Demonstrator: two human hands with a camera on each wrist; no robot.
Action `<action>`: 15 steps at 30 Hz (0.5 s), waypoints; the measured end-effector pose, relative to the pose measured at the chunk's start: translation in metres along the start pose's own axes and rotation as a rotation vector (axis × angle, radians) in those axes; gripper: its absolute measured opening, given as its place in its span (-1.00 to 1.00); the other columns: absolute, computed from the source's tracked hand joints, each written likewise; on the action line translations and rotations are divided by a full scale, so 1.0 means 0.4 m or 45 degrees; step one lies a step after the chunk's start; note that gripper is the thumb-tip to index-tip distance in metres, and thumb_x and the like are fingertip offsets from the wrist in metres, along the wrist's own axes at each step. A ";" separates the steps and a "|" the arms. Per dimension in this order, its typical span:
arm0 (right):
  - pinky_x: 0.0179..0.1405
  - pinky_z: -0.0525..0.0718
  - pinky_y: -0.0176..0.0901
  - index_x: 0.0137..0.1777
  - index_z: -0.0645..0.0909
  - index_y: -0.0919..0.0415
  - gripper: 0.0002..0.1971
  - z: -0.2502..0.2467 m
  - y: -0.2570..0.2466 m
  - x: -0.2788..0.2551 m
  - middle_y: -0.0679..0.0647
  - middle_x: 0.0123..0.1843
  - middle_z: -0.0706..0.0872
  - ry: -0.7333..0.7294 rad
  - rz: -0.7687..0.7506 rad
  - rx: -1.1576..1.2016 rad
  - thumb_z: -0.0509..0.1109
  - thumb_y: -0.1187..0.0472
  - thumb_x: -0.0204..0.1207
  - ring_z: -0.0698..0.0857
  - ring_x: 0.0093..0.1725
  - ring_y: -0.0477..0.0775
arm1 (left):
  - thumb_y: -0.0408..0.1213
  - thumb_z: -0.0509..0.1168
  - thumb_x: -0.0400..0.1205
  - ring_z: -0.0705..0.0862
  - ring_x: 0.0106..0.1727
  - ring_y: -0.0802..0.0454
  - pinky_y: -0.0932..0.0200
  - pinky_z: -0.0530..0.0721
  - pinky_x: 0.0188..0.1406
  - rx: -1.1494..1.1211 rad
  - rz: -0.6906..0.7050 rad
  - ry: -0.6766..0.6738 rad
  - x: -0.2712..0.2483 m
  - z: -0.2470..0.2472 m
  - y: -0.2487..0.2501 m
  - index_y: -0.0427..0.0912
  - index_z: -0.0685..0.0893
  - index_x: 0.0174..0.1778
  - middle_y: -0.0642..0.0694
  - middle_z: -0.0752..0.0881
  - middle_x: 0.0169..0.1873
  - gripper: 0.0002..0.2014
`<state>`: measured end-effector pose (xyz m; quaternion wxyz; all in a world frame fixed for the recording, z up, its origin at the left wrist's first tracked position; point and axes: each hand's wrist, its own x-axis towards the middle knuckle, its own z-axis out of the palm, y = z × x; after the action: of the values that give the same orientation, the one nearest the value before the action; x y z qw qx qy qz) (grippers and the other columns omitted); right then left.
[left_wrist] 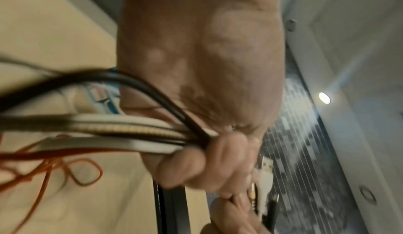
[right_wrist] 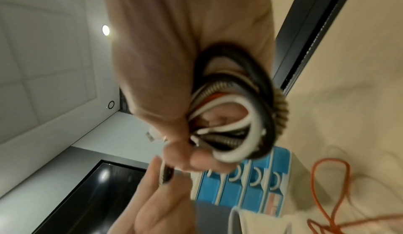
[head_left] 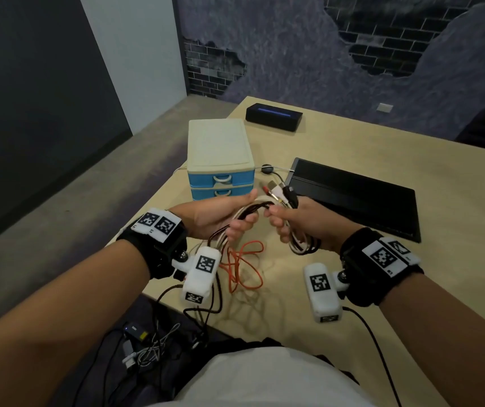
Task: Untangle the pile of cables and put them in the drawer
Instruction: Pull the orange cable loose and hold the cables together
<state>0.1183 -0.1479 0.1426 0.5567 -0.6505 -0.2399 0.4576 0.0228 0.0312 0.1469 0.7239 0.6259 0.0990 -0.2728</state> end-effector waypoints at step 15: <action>-0.43 0.51 -0.20 -0.15 0.47 0.22 -0.64 -0.002 -0.008 0.044 0.02 -0.42 0.44 0.322 -0.088 0.258 0.15 -0.03 0.75 0.44 -0.49 -0.06 | 0.09 -0.20 0.76 0.15 -0.58 0.13 0.31 0.38 -0.56 0.080 0.250 0.024 0.028 0.080 -0.038 -0.12 0.32 -0.33 0.00 0.21 -0.51 -0.53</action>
<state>0.1278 -0.1331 0.1397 0.6606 -0.6347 -0.1427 0.3745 0.0181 -0.0037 0.1348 0.7261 0.6576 0.0353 -0.1976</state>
